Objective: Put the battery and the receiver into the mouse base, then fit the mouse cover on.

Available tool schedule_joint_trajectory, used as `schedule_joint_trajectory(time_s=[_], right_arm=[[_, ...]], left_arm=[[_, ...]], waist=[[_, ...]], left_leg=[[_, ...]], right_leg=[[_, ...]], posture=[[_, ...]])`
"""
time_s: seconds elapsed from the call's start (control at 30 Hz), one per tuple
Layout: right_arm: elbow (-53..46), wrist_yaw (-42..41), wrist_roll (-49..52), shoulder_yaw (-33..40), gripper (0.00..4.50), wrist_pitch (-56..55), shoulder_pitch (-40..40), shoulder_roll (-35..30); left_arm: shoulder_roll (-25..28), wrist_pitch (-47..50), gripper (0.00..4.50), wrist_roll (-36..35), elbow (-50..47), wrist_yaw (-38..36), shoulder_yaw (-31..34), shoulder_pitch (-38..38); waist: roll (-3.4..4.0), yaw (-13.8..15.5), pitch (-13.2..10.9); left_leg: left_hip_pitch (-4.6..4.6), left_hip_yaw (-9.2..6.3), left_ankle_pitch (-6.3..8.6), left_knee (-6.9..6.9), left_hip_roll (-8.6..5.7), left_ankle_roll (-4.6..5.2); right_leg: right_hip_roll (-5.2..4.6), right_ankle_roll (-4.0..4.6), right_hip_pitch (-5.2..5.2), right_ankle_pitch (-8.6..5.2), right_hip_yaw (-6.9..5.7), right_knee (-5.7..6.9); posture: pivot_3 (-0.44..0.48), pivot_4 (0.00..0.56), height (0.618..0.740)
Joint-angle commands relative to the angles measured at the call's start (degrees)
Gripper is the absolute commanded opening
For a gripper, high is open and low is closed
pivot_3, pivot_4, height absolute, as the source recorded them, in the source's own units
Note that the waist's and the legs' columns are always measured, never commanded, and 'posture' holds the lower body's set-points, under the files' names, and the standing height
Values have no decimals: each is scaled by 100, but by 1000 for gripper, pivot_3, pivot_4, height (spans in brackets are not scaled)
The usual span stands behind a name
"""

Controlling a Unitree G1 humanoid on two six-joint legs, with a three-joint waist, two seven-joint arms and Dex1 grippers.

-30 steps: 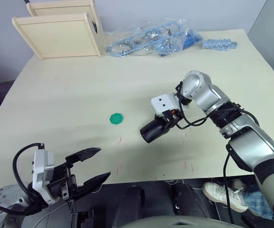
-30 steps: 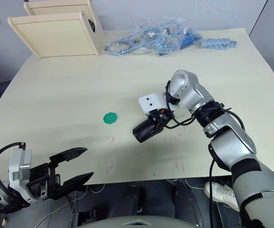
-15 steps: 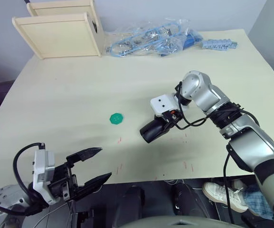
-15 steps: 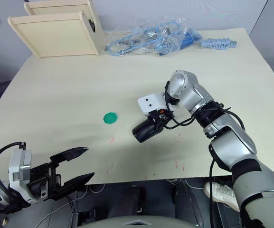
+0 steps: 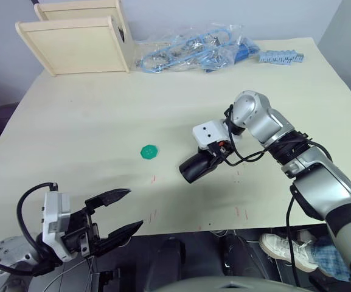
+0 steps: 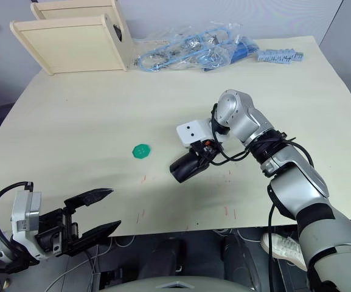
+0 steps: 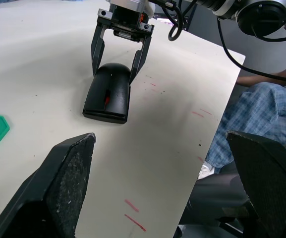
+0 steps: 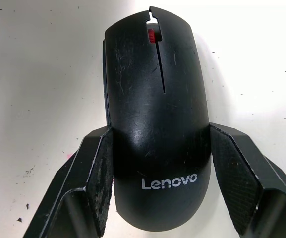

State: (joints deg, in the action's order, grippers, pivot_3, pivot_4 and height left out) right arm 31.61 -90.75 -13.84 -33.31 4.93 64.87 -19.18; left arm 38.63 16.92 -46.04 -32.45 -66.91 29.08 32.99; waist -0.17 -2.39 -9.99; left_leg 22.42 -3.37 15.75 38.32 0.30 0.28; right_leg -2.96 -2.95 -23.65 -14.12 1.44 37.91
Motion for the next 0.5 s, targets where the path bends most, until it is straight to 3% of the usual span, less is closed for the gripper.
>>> schedule_joint_trajectory(time_s=[0.03,0.5], right_arm=[[-257,16,-69,-64,2400,100,-65,-31],[-324,-8,-56,-60,2400,140,-88,-17]], left_arm=[[-25,-98,4500,11,-130,-20,20,63],[-105,-179,4500,86,-61,-113,10,113]], waist=[[0,1,0],[0,-1,0]], left_leg=[[0,0,0,0,0,0],[0,0,0,0,0,0]], right_leg=[[0,0,0,0,0,0],[0,0,0,0,0,0]], posture=[[0,150,740],[0,150,740]])
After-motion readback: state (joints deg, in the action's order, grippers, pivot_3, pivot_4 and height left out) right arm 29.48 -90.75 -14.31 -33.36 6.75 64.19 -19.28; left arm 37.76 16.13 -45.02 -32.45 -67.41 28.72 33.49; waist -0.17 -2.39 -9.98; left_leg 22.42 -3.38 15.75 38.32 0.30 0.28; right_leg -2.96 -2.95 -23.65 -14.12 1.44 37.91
